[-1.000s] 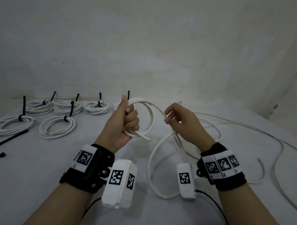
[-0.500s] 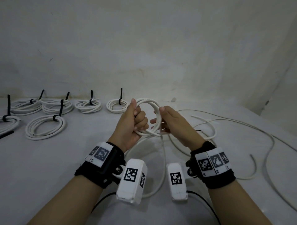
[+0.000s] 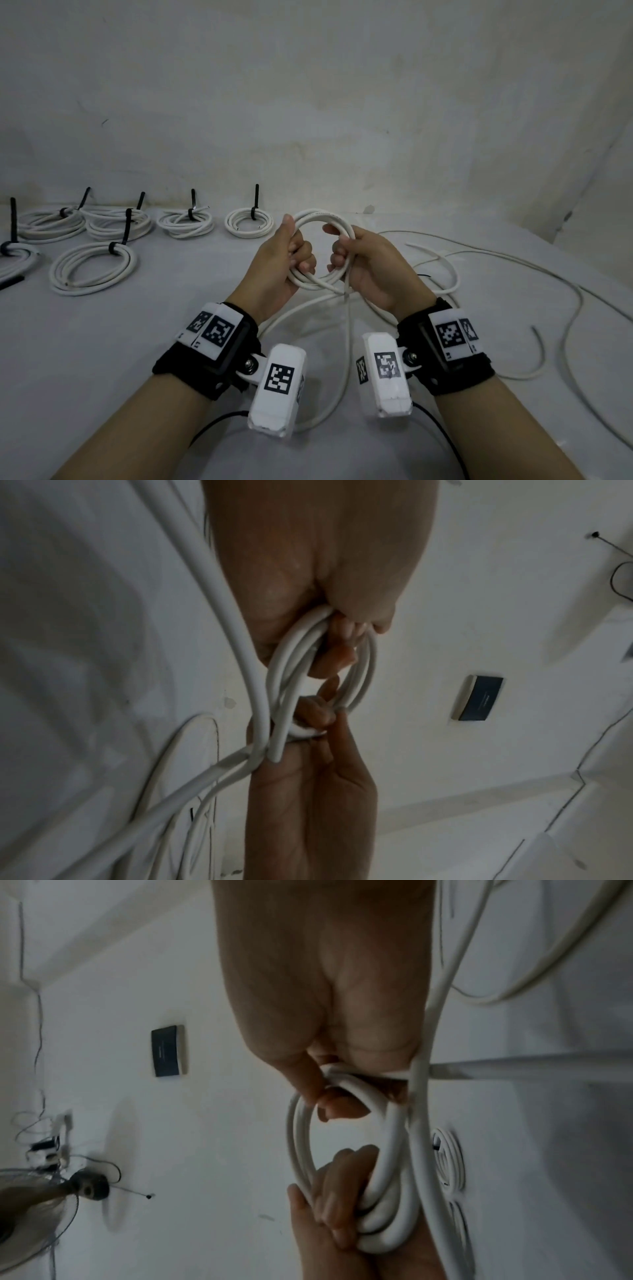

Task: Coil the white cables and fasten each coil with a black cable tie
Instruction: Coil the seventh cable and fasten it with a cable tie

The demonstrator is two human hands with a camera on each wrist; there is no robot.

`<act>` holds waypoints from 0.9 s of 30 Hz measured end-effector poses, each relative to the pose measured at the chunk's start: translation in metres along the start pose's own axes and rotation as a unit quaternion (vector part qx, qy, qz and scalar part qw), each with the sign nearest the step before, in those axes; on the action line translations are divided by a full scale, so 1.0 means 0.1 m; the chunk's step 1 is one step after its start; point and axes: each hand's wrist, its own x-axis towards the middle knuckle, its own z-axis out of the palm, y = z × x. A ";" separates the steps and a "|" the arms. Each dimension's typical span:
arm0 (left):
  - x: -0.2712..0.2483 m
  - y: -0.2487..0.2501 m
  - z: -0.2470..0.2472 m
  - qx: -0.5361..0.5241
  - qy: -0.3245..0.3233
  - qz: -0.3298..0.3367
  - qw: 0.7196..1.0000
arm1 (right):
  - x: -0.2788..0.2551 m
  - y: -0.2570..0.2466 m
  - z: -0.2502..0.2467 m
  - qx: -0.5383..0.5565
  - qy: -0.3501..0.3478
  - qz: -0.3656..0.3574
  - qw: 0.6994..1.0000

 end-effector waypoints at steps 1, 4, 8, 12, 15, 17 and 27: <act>0.00 0.00 0.01 0.004 0.002 0.002 1.000 | -0.01 -0.02 0.01 0.018 -0.006 0.009 1.000; -0.03 -0.02 0.06 0.010 0.001 0.007 1.000 | -0.03 -0.05 0.02 0.020 0.004 0.021 1.000; -0.06 -0.04 0.12 0.023 -0.011 0.011 1.000 | -0.02 -0.04 0.00 0.030 0.006 0.027 0.999; -0.07 -0.03 0.08 0.047 -0.002 0.002 0.999 | -0.04 -0.05 -0.02 0.061 -0.020 0.040 0.997; -0.10 0.02 0.08 0.089 -0.011 -0.023 0.996 | -0.02 -0.03 0.03 0.050 0.025 0.010 0.998; -0.15 0.11 0.08 0.208 -0.024 -0.049 0.977 | 0.00 -0.04 0.05 0.042 0.073 -0.019 0.996; -0.36 0.60 -0.29 0.717 -0.190 -0.036 0.670 | 0.03 -0.17 -0.13 0.168 0.193 -0.121 0.959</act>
